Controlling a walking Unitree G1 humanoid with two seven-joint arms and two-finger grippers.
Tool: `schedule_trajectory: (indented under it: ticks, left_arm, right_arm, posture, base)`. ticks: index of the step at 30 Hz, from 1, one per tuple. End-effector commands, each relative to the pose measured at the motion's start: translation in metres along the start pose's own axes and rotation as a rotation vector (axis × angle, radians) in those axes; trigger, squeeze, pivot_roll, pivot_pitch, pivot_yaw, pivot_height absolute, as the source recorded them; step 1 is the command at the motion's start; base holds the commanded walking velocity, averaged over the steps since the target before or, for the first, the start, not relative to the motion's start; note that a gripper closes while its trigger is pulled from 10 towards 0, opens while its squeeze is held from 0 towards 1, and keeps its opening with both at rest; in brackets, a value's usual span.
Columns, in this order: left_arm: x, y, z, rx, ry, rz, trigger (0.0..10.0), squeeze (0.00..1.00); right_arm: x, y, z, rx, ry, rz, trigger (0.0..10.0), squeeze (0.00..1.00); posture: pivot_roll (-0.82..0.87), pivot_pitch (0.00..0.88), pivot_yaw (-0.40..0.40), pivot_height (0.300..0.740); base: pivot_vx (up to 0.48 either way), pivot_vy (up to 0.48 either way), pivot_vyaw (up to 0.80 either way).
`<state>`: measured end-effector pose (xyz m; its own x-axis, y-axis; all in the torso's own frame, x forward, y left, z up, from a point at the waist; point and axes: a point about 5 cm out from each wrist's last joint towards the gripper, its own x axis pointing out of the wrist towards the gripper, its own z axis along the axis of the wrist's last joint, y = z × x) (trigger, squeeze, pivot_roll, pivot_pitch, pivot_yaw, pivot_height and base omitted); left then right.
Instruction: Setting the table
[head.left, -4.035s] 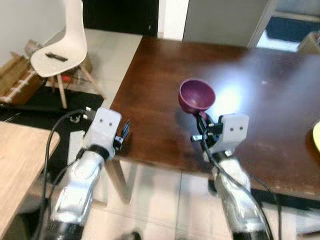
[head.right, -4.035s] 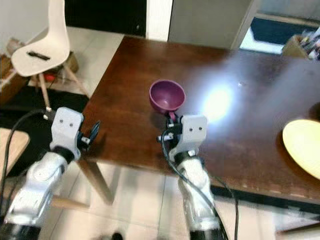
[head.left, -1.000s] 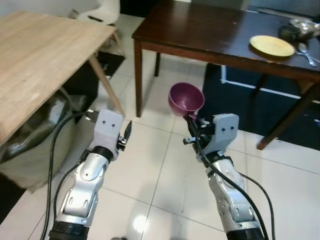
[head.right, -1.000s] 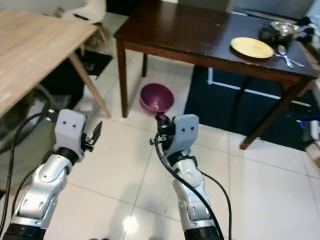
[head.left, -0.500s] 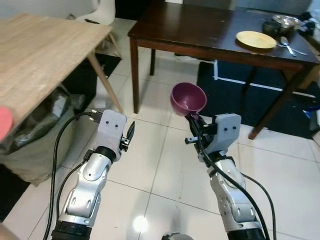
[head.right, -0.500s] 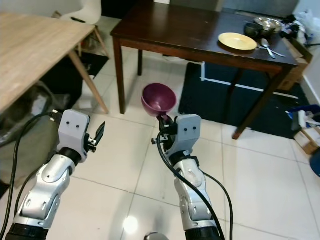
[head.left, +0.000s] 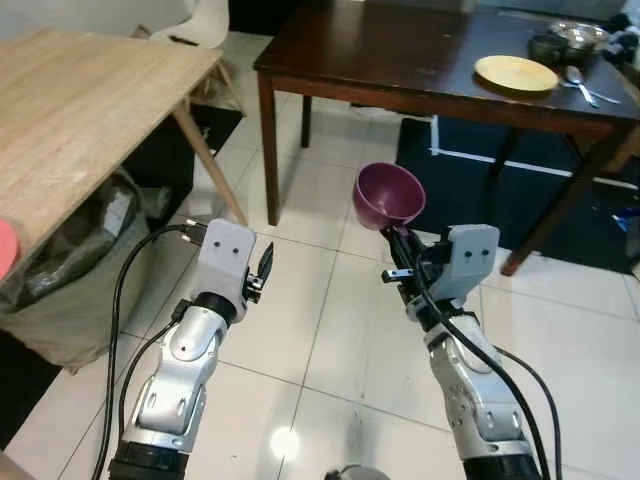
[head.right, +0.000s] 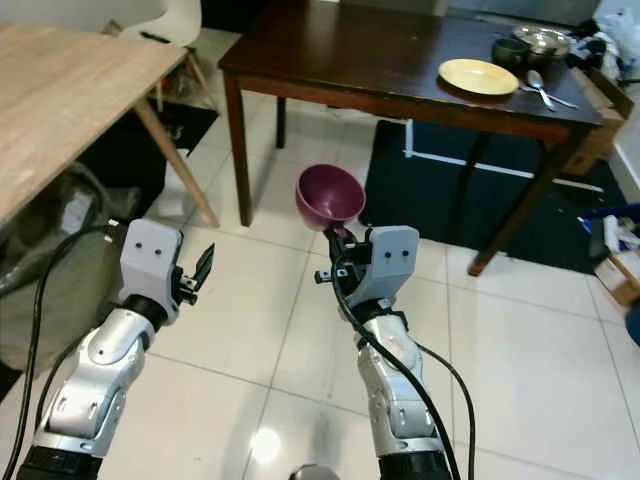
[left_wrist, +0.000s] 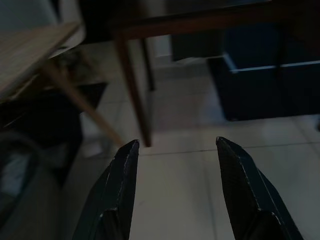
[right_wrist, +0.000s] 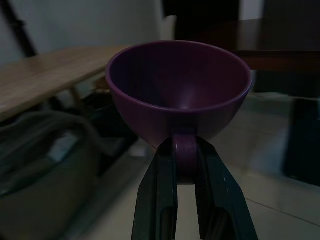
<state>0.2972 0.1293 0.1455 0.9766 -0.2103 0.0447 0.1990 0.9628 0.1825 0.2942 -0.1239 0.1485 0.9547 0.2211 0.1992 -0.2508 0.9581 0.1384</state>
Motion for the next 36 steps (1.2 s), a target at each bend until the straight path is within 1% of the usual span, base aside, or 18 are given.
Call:
schedule_trajectory:
  ticks: [1, 26, 36]
  left_arm:
    - [-0.0013, -0.0003, -0.0034, 0.001, 0.019, 0.002, 10.0, 0.0]
    - [-0.0007, -0.0005, -0.0043, 0.011, 0.028, 0.006, 10.0, 0.0]
    - [-0.0004, 0.0007, -0.0048, 0.02, 0.031, 0.007, 10.0, 0.0]
  right_arm:
    - [0.0014, 0.0018, 0.0033, 0.009, -0.01, 0.01, 10.0, 0.0]
    - [0.0033, 0.001, 0.008, 0.016, -0.028, 0.018, 10.0, 0.0]
    - [0.0032, -0.0018, 0.0072, 0.021, -0.029, -0.006, 10.0, 0.0]
  posture:
    - [-0.13, 0.005, 0.021, 0.74]
    - [-0.13, 0.007, 0.021, 0.74]
    - [-0.13, 0.003, 0.028, 0.74]
  base:
    - [0.0, 0.0, 0.76]
    - [0.0, 0.0, 0.76]
    - [0.0, 0.0, 0.75]
